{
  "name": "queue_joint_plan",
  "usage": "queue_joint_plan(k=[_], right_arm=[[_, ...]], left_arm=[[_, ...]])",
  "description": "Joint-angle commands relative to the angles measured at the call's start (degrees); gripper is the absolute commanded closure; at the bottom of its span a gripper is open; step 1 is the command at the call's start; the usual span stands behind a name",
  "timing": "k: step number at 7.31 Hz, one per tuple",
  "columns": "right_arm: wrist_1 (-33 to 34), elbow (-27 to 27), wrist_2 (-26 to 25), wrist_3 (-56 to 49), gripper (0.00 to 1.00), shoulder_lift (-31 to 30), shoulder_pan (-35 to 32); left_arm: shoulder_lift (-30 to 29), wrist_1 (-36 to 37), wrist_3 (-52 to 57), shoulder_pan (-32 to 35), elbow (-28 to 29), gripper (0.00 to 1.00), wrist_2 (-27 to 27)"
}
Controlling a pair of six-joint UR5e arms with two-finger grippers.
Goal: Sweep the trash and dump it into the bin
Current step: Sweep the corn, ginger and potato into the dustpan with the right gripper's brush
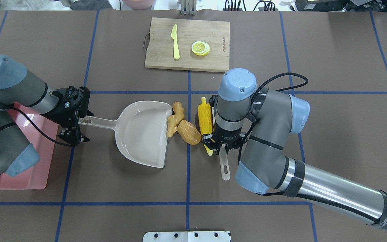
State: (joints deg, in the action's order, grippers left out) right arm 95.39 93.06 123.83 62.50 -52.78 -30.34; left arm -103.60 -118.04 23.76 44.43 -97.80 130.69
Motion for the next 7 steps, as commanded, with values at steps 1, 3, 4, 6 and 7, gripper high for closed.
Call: queue_joint_plan(k=[1,3,4,6,7], right_arm=[[-4.05,-2.96,0.0,1.3,1.0,2.06,0.02],[-11.86,-5.17,0.0,6.65,1.0,2.94,0.02],[-14.07,-5.26,-0.08,8.84,1.0,3.03,0.02],[-19.68,-5.95,-0.52,13.24,1.0,3.21,0.11],[-20.41,-6.4,-1.48,13.52,1.0,3.3,0.72]], left_arm=[[0.24,0.09,0.23,0.22,-0.46,0.04,-0.09],[0.24,0.18,0.23,0.22,-0.81,0.04,0.0],[0.24,0.27,0.23,0.48,-1.16,0.04,0.09],[0.24,0.36,0.32,0.74,-1.52,0.04,0.52],[0.24,0.36,0.32,0.75,-1.52,0.04,0.96]])
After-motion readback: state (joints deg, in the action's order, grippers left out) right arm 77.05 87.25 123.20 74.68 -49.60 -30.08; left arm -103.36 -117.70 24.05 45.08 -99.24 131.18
